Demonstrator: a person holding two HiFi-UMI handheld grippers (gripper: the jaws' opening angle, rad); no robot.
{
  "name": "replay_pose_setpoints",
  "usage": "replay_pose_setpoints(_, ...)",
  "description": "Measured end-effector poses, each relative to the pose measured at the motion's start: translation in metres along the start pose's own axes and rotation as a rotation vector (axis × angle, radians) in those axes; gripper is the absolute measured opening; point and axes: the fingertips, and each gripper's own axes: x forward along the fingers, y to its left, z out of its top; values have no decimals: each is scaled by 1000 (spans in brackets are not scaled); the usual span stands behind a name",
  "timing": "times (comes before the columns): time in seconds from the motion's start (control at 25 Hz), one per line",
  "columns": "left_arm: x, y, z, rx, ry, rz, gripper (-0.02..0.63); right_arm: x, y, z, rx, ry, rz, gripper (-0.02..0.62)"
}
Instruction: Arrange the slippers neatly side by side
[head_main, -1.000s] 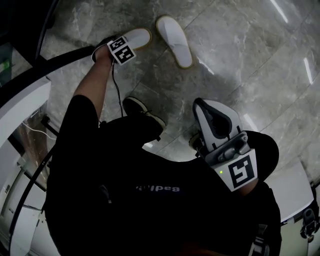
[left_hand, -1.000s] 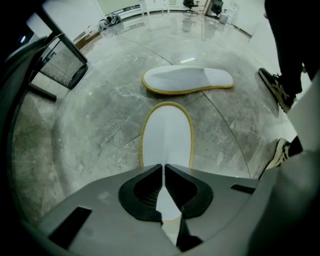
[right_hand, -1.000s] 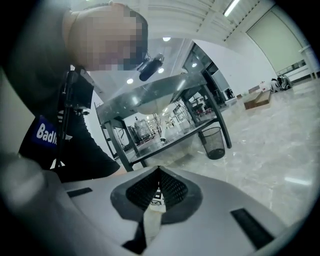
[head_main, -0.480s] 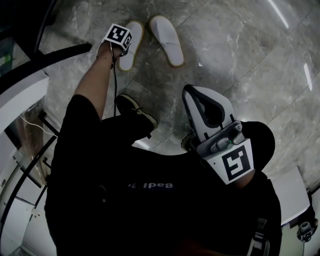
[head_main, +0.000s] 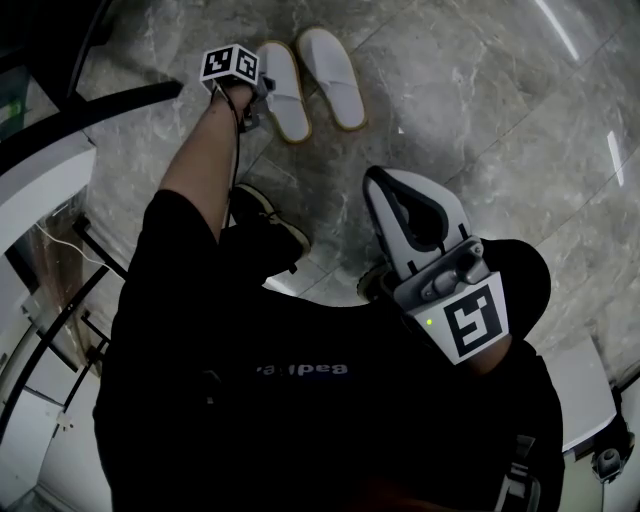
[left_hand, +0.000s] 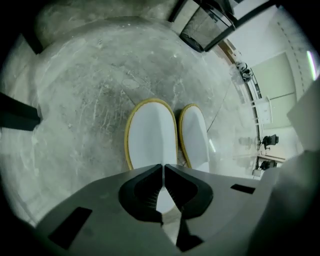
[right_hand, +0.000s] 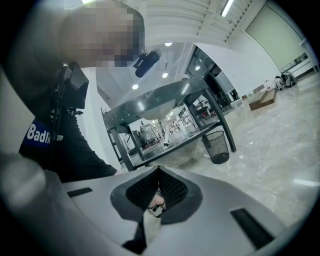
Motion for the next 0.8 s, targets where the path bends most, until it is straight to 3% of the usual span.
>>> replay_pose_setpoints(0.44,17,-23,0,-135,-43,-93,15,-2,-4,0,0,-2,-21,-2)
replay_pose_setpoints(0.8,24,-30,-4,-61,-7,-104,17,1,-5,3,-13,-14,-24,-2)
